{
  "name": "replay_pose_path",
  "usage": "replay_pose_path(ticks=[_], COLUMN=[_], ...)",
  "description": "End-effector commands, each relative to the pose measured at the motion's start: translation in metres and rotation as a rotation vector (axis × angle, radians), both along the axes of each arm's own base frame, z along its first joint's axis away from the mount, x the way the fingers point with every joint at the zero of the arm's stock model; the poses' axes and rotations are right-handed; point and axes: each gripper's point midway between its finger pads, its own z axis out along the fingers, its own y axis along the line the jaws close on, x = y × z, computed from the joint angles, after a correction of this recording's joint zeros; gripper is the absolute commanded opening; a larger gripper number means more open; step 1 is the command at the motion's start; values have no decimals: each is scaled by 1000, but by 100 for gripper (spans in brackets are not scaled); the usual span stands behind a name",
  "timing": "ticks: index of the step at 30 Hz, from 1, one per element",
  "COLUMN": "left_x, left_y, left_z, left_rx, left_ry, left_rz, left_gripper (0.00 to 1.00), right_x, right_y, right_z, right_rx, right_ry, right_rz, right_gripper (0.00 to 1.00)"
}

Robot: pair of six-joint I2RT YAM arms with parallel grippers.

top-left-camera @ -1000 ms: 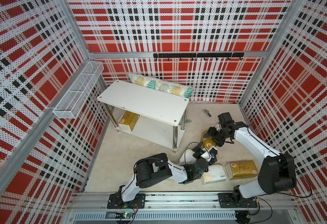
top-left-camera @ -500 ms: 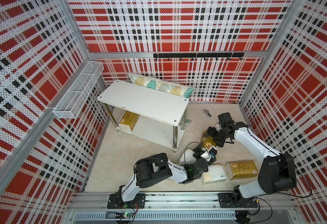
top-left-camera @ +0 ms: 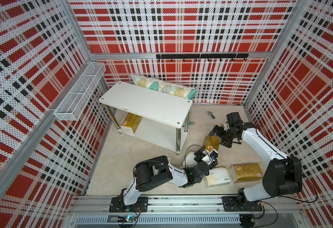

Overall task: Place the tissue boxes on the shelf by color
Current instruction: Pick up the box of tissues from the center of the board.

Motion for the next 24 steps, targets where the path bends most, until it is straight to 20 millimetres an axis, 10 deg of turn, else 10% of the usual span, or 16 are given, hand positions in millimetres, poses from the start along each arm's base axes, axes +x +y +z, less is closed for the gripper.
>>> replay_pose_path(ticks=[1,12,24], left_x=[-7,-29,-17], left_y=[1,37,42], left_z=[42,83,79], left_rx=[-146,-308,-371], left_ry=[-9,55,116], left_rz=[-35,-122,-101], left_gripper=[89,88,85], right_x=[5,27,33], right_y=[-10,-54,-47], right_z=[6,21,16], right_rx=[-17,-35,-18], right_ry=[-3,-66,-96], right_rz=[-1,-64,8], right_gripper=[100,100,100])
